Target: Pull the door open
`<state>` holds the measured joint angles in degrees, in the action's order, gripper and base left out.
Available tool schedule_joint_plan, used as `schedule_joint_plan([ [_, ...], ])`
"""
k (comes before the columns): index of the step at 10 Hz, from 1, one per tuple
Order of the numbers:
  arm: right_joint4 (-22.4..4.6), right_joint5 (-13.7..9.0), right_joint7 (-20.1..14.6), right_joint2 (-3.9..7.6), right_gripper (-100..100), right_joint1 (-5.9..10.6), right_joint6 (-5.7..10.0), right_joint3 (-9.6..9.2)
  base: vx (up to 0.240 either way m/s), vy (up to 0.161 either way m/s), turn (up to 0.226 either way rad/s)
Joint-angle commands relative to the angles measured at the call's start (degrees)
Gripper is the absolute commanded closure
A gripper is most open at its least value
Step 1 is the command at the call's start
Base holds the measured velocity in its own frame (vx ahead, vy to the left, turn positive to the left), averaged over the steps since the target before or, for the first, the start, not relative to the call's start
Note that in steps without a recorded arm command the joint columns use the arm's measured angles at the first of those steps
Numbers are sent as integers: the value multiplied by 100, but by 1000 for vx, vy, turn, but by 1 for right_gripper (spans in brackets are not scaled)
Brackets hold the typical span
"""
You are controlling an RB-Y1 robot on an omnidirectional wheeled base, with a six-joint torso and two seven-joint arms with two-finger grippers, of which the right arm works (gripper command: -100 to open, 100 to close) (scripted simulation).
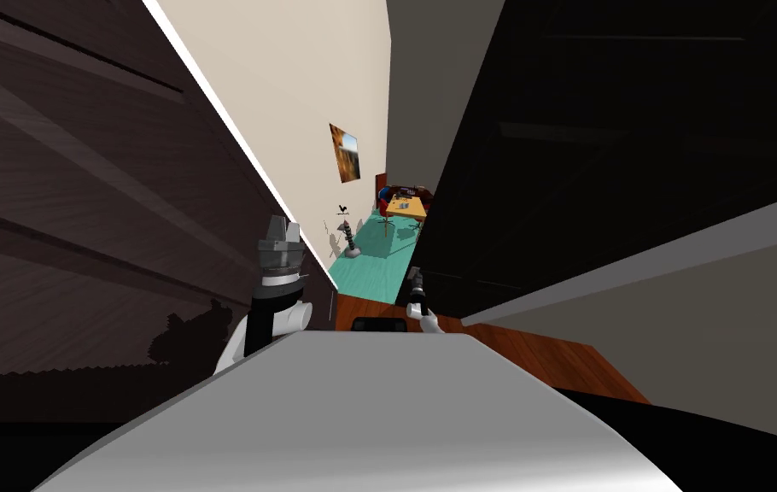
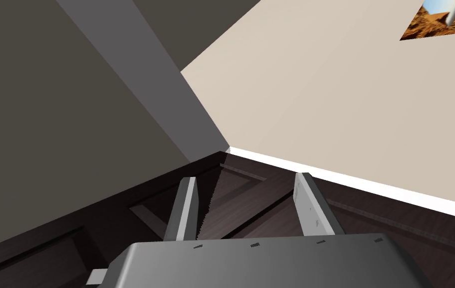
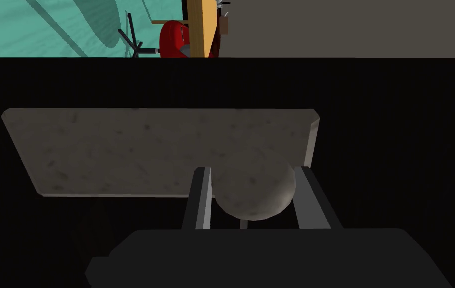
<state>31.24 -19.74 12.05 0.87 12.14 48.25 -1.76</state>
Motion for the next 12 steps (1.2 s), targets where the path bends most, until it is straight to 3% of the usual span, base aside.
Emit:
schedule_joint_plan([
  [1, 13, 1, 0, 1, 100, 18, 1, -1, -9, -10, 6],
  [4, 13, 1, 0, 1, 100, 18, 1, -1, 0, 0, 0],
  [6, -28, 46, -39, 68, 100, -6, -50, -20, -146, -33, 51],
  [12, -143, 213, -253, 376, 100, -48, -232, -97, -192, -35, 88],
])
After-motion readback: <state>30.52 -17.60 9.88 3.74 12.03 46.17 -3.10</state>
